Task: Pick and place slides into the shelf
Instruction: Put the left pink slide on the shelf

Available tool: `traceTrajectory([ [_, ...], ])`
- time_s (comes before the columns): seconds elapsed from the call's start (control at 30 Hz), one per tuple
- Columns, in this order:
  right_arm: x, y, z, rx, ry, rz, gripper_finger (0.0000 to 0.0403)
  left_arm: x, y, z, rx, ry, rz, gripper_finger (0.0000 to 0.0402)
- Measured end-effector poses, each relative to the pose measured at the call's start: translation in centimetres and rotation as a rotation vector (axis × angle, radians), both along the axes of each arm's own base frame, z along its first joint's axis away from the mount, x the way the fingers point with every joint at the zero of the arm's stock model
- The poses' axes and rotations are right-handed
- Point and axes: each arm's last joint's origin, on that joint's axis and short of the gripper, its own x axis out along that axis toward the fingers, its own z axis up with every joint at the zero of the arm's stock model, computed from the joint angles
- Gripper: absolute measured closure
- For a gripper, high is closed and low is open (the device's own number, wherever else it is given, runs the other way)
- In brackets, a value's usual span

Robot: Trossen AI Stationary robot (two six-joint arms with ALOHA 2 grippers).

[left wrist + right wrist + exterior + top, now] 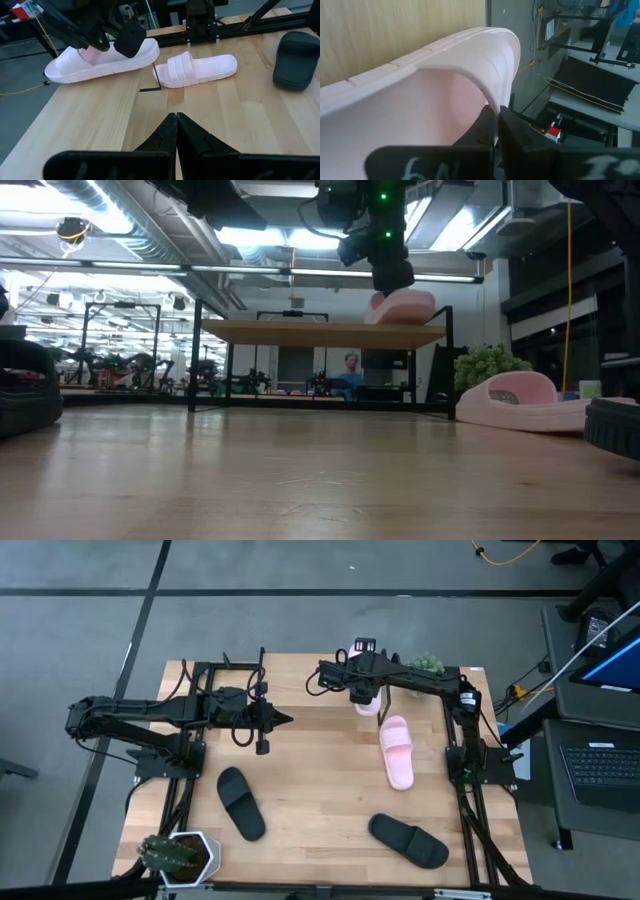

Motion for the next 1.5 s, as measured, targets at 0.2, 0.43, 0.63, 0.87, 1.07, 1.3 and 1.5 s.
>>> traceTrajectory([
  [0.2, -0.15, 0.04, -0.02, 0.005, 0.019, 0.001, 0.0394, 0.0, 0.0, 0.0, -0.001, 0.0, 0.0, 0.0401],
  [0.43, -0.11, 0.03, 0.0, 0.003, 0.011, -0.001, 0.0394, 0.0, -0.01, 0.0, -0.002, -0.001, 0.001, 0.0401],
  [0.63, -0.1, 0.03, 0.0, 0.002, 0.008, -0.002, 0.0394, 0.0, -0.01, 0.0, -0.002, -0.001, 0.001, 0.0401],
  [0.87, -0.1, 0.03, 0.02, 0.002, 0.006, -0.002, 0.0394, -0.01, 0.0, 0.0, -0.003, 0.0, 0.001, 0.0401],
  [1.07, -0.09, 0.03, 0.02, 0.001, 0.001, -0.006, 0.0394, -0.05, -0.01, -0.12, -0.005, 0.012, 0.001, 0.0401],
  [1.3, -0.09, 0.03, 0.02, -0.001, -0.019, -0.022, 0.0394, -0.07, -0.02, -0.18, -0.006, 0.018, 0.001, 0.0401],
  [1.5, -0.05, 0.04, 0.02, -0.001, -0.022, -0.02, 0.0394, -0.07, -0.02, -0.18, -0.006, 0.018, 0.001, 0.0401],
])
